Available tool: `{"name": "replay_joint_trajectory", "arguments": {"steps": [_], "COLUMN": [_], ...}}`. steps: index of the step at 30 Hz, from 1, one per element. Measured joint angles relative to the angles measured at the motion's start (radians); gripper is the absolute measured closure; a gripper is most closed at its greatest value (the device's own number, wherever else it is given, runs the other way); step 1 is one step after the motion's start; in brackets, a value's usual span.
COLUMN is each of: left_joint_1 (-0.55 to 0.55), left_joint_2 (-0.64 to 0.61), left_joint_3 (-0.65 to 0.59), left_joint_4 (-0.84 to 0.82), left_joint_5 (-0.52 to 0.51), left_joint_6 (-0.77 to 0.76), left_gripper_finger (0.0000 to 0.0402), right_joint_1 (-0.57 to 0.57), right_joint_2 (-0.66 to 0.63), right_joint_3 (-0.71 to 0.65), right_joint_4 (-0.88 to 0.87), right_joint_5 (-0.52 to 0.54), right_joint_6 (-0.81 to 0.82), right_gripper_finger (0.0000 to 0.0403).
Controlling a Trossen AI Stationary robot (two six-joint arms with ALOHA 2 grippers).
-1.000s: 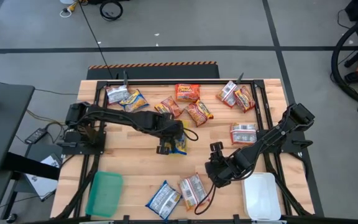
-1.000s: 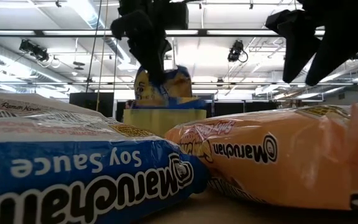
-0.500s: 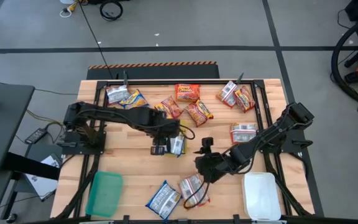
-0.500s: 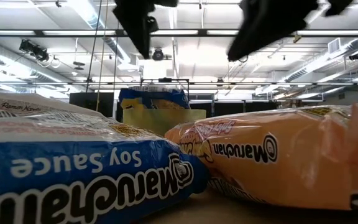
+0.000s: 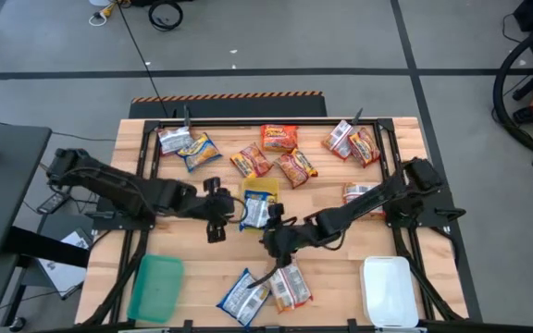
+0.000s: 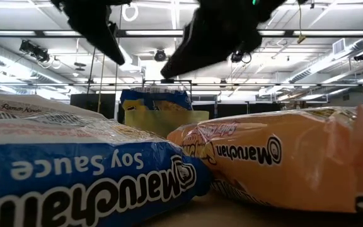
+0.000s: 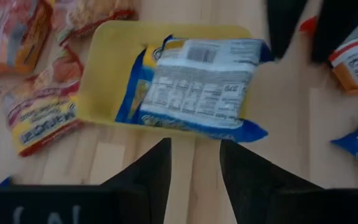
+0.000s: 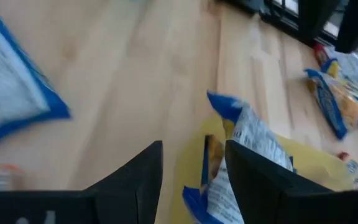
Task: Sort Maruchan noodles
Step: Put the blue noodle pack into the yellow bin, then adjust the blue noodle packs in the yellow bin
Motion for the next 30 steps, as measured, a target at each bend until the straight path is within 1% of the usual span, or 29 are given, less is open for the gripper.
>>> {"name": "replay_joint_trajectory", "arguments": {"steps": [2, 5, 6, 8, 9, 11, 14, 16, 19, 23, 26, 28, 30], "left_joint_1": [-0.013, -0.025, -0.031, -0.043, -0.051, -0.061, -0.073, -0.076, -0.075, -0.072, -0.07, -0.061, -0.052], "left_joint_2": [-0.012, -0.015, -0.015, -0.014, -0.014, -0.014, -0.014, -0.013, -0.012, 0.004, 0.035, 0.064, 0.097], "left_joint_3": [-0.066, -0.12, -0.132, -0.159, -0.173, -0.206, -0.28, -0.336, -0.397, -0.413, -0.416, -0.415, -0.415], "left_joint_4": [0.04, 0.066, 0.073, 0.082, 0.102, 0.17, 0.309, 0.42, 0.531, 0.578, 0.6, 0.627, 0.647], "left_joint_5": [-0.011, -0.024, -0.03, -0.039, -0.044, -0.054, -0.053, -0.052, -0.051, -0.053, -0.048, -0.047, -0.045], "left_joint_6": [-0.021, -0.06, -0.075, -0.093, -0.099, -0.109, -0.119, -0.119, -0.122, -0.122, -0.104, -0.096, -0.096], "left_gripper_finger": [0.026, 0.026, 0.026, 0.026, 0.026, 0.026, 0.026, 0.026, 0.026, 0.026, 0.026, 0.026, 0.026], "right_joint_1": [-0.01, -0.039, -0.053, -0.082, -0.094, -0.111, -0.11, -0.108, -0.131, -0.174, -0.2, -0.214, -0.223], "right_joint_2": [0.032, 0.043, 0.041, 0.034, 0.032, 0.015, -0.003, -0.003, 0.006, 0.028, 0.041, 0.047, 0.076], "right_joint_3": [0.007, 0.009, 0.011, 0.011, 0.01, 0.01, 0.011, 0.011, 0.011, 0.025, 0.101, 0.153, 0.21], "right_joint_4": [-0.012, -0.061, -0.082, -0.138, -0.152, -0.17, -0.133, -0.108, -0.106, -0.159, -0.251, -0.354, -0.396], "right_joint_5": [0.097, 0.273, 0.304, 0.304, 0.276, 0.172, -0.01, -0.094, -0.167, -0.248, -0.27, -0.295, -0.332], "right_joint_6": [-0.011, -0.026, -0.024, -0.012, -0.006, -0.001, 0.002, 0.014, 0.041, 0.06, 0.071, 0.079, 0.081], "right_gripper_finger": [0.0224, 0.0224, 0.0224, 0.0224, 0.0224, 0.0224, 0.0224, 0.0224, 0.0225, 0.0234, 0.0239, 0.024, 0.024]}}
